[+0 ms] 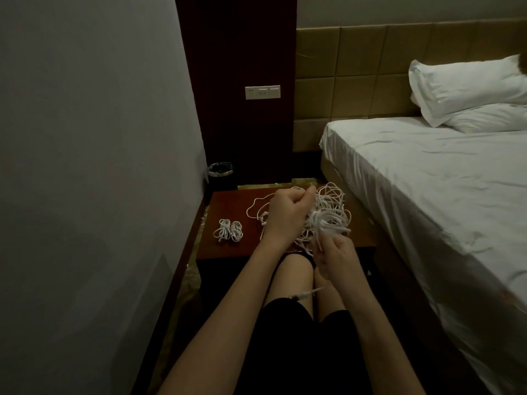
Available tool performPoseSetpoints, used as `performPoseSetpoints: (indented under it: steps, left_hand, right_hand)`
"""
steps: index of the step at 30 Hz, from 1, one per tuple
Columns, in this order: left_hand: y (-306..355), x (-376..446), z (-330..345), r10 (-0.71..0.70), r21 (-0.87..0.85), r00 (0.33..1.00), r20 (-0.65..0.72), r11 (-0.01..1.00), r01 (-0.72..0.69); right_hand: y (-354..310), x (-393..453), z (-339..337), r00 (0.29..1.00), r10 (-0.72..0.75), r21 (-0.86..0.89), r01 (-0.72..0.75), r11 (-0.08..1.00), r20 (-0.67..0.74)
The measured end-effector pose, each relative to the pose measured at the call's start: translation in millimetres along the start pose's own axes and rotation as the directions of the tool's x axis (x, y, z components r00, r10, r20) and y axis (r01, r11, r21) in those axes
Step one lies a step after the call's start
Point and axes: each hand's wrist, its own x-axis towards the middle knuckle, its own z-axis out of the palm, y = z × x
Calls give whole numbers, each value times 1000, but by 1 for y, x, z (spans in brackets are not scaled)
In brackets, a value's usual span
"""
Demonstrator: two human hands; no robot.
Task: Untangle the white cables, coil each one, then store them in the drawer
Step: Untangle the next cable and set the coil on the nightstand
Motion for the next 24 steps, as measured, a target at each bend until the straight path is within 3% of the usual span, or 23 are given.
performPoseSetpoints:
  steps: [3, 5, 9, 13, 17, 20, 22, 24]
  left_hand:
    - [0, 5, -6, 36, 137, 994, -108, 990, -22]
    - [-2, 9, -13, 96, 287, 991, -96, 956, -65]
    - [-7, 6, -19, 151, 443, 984, 97, 879, -178]
    - [0, -6, -14, 166, 339, 923, 346, 896, -288]
    - [4, -9, -9, 201, 143, 928, 315, 956, -255]
    - [4, -9, -5, 128, 35, 957, 260, 989, -141]
    - [2, -9, -2, 88, -5, 971, 223, 996, -90]
    - [0, -9, 0, 56, -13, 980, 189, 998, -54]
  right_hand:
    - [-5, -7, 13, 981, -190, -236, 195, 952, 43]
    - [-13, -10, 11, 956, -284, -301, 291, 908, 66]
    - [-28, -12, -5, 920, -390, -368, 377, 850, 42]
    - [-25, -8, -20, 913, -405, -338, 364, 868, -56]
    - [-12, 2, -27, 941, -316, -150, 296, 943, -125]
    - [-5, 5, -26, 993, -85, 48, 89, 995, -80]
    - [2, 5, -23, 995, 102, 218, -99, 971, -2]
    - [7, 7, -15, 980, 193, 376, -199, 905, 53]
